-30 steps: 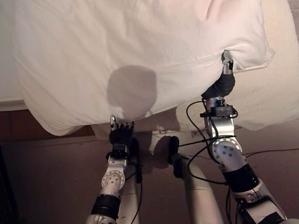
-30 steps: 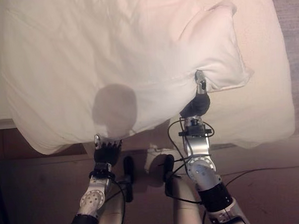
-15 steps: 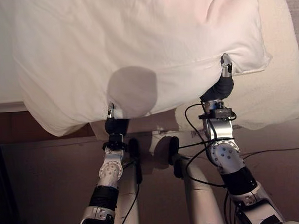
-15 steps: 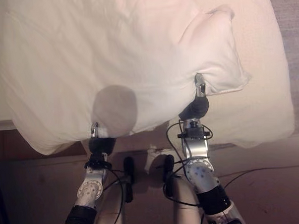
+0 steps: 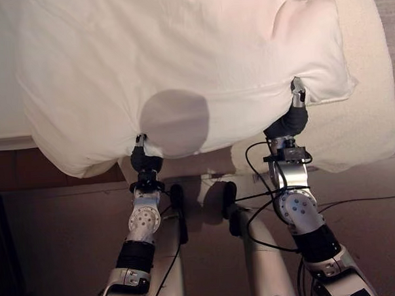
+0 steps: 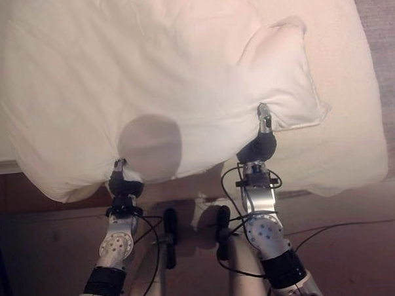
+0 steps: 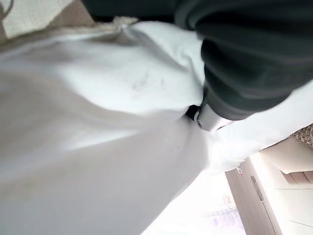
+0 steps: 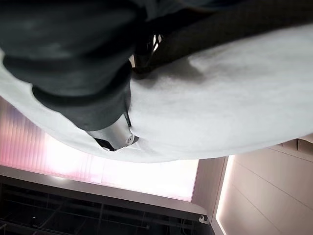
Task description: Make the bed
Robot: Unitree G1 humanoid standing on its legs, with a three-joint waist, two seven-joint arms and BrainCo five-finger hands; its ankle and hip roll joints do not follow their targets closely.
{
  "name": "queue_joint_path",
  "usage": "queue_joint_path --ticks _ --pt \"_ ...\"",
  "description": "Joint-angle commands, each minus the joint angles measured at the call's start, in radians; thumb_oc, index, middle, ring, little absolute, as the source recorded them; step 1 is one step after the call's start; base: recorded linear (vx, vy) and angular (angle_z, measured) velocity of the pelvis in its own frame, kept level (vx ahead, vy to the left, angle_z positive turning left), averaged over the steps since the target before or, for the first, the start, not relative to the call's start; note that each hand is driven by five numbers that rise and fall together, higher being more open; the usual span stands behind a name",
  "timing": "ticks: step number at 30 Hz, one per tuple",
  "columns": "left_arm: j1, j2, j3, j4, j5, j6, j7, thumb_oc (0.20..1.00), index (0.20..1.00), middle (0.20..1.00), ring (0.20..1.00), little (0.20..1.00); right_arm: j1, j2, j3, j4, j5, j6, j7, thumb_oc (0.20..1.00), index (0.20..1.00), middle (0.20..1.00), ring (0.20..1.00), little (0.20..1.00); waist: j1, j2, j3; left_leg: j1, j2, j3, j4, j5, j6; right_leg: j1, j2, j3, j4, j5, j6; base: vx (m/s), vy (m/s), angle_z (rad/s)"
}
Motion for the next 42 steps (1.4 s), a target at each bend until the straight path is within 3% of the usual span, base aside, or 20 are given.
queue_joint_path --ticks 1,5,11,13,14,15,16,21,22,23,24,26,29,30,32,33,35,38,41,42 --pt "0.022 0.029 0.057 -0.171 0.085 -0.089 0.057 0.2 0.2 0.2 0.2 0.2 0.045 0.013 -0.073 -0.177 -0.029 -0.08 0.01 0.2 0.2 0.2 0.2 0.2 -0.022 0.037 -0.05 0.009 -0.049 0.0 -0.028 -0.018 0.039 0.054 0.035 0.003 -0.077 0.025 0.083 0.0 -0.052 0.01" --pt "0.054 0.043 0.087 -0.243 0.118 -0.121 0.107 0.2 0.2 0.2 0.2 0.2 0.072 0.017 -0.096 -0.174 -0.034 -0.081 -0.017 0.2 0.2 0.2 0.2 0.2 -0.02 0.052 -0.042 0.034 -0.05 -0.009 -0.065 0.006 0.026 0.084 0.04 -0.005 -0.106 0.024 0.079 -0.01 -0.099 0.1" --pt "0.099 0.044 0.133 -0.313 0.169 -0.168 0.189 0.2 0.2 0.2 0.2 0.2 0.133 0.01 -0.176 -0.103 -0.05 -0.107 -0.099 0.2 0.2 0.2 0.2 0.2 -0.013 0.077 -0.015 0.057 -0.049 -0.029 -0.058 0.103 -0.052 0.18 0.026 -0.039 -0.191 0.022 0.06 0.0 -0.106 0.22" --pt "0.103 0.034 0.155 -0.334 0.194 -0.189 0.216 0.2 0.2 0.2 0.2 0.2 0.14 0.019 -0.196 -0.06 -0.046 -0.113 -0.117 0.2 0.2 0.2 0.2 0.2 -0.003 0.064 -0.006 0.076 -0.067 -0.094 -0.026 0.103 -0.059 0.212 0.024 -0.019 -0.21 0.024 0.058 0.02 -0.003 0.16" --pt "0.104 0.021 0.169 -0.347 0.186 -0.203 0.219 0.2 0.2 0.2 0.2 0.2 0.157 0.01 -0.208 -0.019 -0.05 -0.116 -0.124 0.2 0.2 0.2 0.2 0.2 -0.013 0.046 0.004 0.126 0.001 -0.117 -0.061 0.078 -0.036 0.223 0.015 -0.006 -0.193 0.012 0.059 0.01 -0.024 0.07" --pt "0.104 0.02 0.169 -0.347 0.186 -0.203 0.22 0.2 0.2 0.2 0.2 0.2 0.156 0.009 -0.209 -0.018 -0.049 -0.116 -0.123 0.2 0.2 0.2 0.2 0.2 -0.014 0.046 0.005 0.126 0.0 -0.117 -0.065 0.082 -0.036 0.223 0.015 -0.006 -0.194 0.015 0.059 0.06 0.084 0.15" --pt "0.091 0.027 0.174 -0.364 0.204 -0.23 0.234 0.2 0.2 0.2 0.2 0.2 0.163 -0.003 -0.211 0.015 -0.059 -0.117 -0.134 0.2 0.2 0.2 0.2 0.2 -0.014 0.047 0.009 0.203 0.101 -0.143 -0.21 0.122 -0.04 0.222 0.01 0.003 -0.174 -0.001 0.071 0.03 0.106 0.21" --pt "0.048 0.053 0.18 -0.385 0.226 -0.281 0.271 0.2 0.2 0.2 0.2 0.2 0.181 0.006 -0.238 0.069 -0.034 -0.141 -0.145 0.2 0.2 0.2 0.2 0.2 0.001 0.038 0.006 0.255 0.189 -0.248 -0.417 0.251 -0.094 0.195 -0.008 0.063 -0.131 -0.004 0.104 0.07 0.364 0.2" --pt "0.03 0.062 0.182 -0.38 0.211 -0.304 0.269 0.2 0.2 0.2 0.2 0.2 0.181 0.002 -0.226 0.08 -0.029 -0.139 -0.14 0.2 0.2 0.2 0.2 0.2 -0.006 0.035 0.014 0.237 0.164 -0.228 -0.332 0.173 -0.083 0.177 -0.033 0.092 -0.122 0.027 0.135 -0.01 0.326 -0.02" --pt "0.029 0.062 0.182 -0.38 0.211 -0.304 0.269 0.2 0.2 0.2 0.2 0.2 0.179 0.002 -0.226 0.08 -0.029 -0.139 -0.14 0.2 0.2 0.2 0.2 0.2 -0.004 0.034 0.012 0.229 0.163 -0.227 -0.327 0.174 -0.082 0.171 -0.034 0.094 -0.124 0.033 0.135 0.04 0.734 -0.24" --pt "-0.001 0.073 0.168 -0.371 0.186 -0.306 0.245 0.2 0.2 0.2 0.2 0.2 0.181 0.008 -0.239 0.085 -0.027 -0.138 -0.131 0.2 0.2 0.2 0.2 0.2 -0.015 0.021 0.014 0.203 0.118 -0.153 -0.236 0.069 -0.065 0.2 -0.101 0.108 -0.189 0.094 0.181 0.07 0.678 -0.37" --pt "0.0 0.066 0.159 -0.363 0.175 -0.313 0.236 0.2 0.2 0.2 0.2 0.2 0.188 0.021 -0.245 0.082 -0.021 -0.138 -0.135 0.2 0.2 0.2 0.2 0.2 -0.02 0.01 0.01 0.146 0.037 -0.104 -0.053 -0.021 -0.047 0.252 -0.184 0.143 -0.321 0.246 0.219 0.11 0.927 -0.22" --pt "0.052 0.072 0.171 -0.362 0.163 -0.3 0.199 0.2 0.2 0.2 0.2 0.2 0.181 0.025 -0.226 0.07 -0.057 -0.128 -0.144 0.2 0.2 0.2 0.2 0.2 0.004 0.016 -0.008 0.133 -0.014 -0.046 0.037 -0.124 0.016 0.287 -0.281 0.115 -0.501 0.437 0.224 0.11 0.789 -0.27" --pt "0.064 0.074 0.16 -0.357 0.181 -0.291 0.201 0.2 0.2 0.2 0.2 0.2 0.182 0.03 -0.213 0.077 -0.076 -0.115 -0.141 0.2 0.2 0.2 0.2 0.2 0.015 0.019 -0.02 0.132 -0.021 -0.018 0.057 -0.139 0.028 0.307 -0.287 0.059 -0.532 0.422 0.218 0.06 0.619 -1.11" --pt "0.061 0.078 0.157 -0.354 0.179 -0.286 0.195 0.2 0.2 0.2 0.2 0.2 0.186 0.028 -0.216 0.078 -0.076 -0.108 -0.139 0.2 0.2 0.2 0.2 0.2 0.006 0.018 -0.023 0.129 -0.042 -0.016 0.058 -0.132 0.042 0.311 -0.254 0.073 -0.477 0.349 0.194 -0.01 0.415 -1.16" --pt "0.048 0.075 0.15 -0.35 0.18 -0.271 0.186 0.2 0.2 0.2 0.2 0.2 0.204 0.024 -0.21 0.083 -0.072 -0.106 -0.126 0.2 0.2 0.2 0.2 0.2 -0.014 0.02 -0.022 0.156 -0.079 0.0 0.004 -0.114 0.057 0.286 -0.115 0.118 -0.375 0.208 0.156 -0.06 0.397 -0.56" --pt "0.055 0.065 0.145 -0.351 0.18 -0.254 0.193 0.2 0.2 0.2 0.2 0.2 0.216 0.031 -0.207 0.086 -0.066 -0.115 -0.127 0.2 0.2 0.2 0.2 0.2 -0.019 0.02 -0.019 0.197 -0.108 0.009 -0.065 -0.09 0.065 0.248 0.003 0.132 -0.287 0.121 0.127 -0.03 0.369 -0.22" --pt "0.054 0.061 0.131 -0.334 0.205 -0.241 0.215 0.2 0.2 0.2 0.2 0.2 0.237 0.04 -0.19 0.091 -0.065 -0.122 -0.12 0.2 0.2 0.2 0.2 0.2 -0.03 0.006 -0.028 0.25 -0.154 0.002 -0.177 -0.038 0.072 0.231 0.153 0.163 -0.236 0.091 0.108 0.0 0.106 0.05" --pt "0.062 0.061 0.119 -0.315 0.216 -0.231 0.222 0.2 0.2 0.2 0.2 0.2 0.255 0.033 -0.18 0.1 -0.062 -0.122 -0.116 0.2 0.2 0.2 0.2 0.2 -0.033 0.016 -0.039 0.278 -0.178 -0.014 -0.225 -0.013 0.077 0.246 0.208 0.19 -0.244 0.086 0.089 0.0 -0.004 0.38" --pt "0.07 0.053 0.107 -0.309 0.21 -0.227 0.225 0.2 0.2 0.2 0.2 0.2 0.261 0.019 -0.181 0.101 -0.065 -0.122 -0.122 0.2 0.2 0.2 0.2 0.2 -0.036 0.047 -0.045 0.291 -0.193 -0.02 -0.247 0.0 0.08 0.224 0.217 0.209 -0.232 0.094 0.083 -0.02 -0.005 0.12"
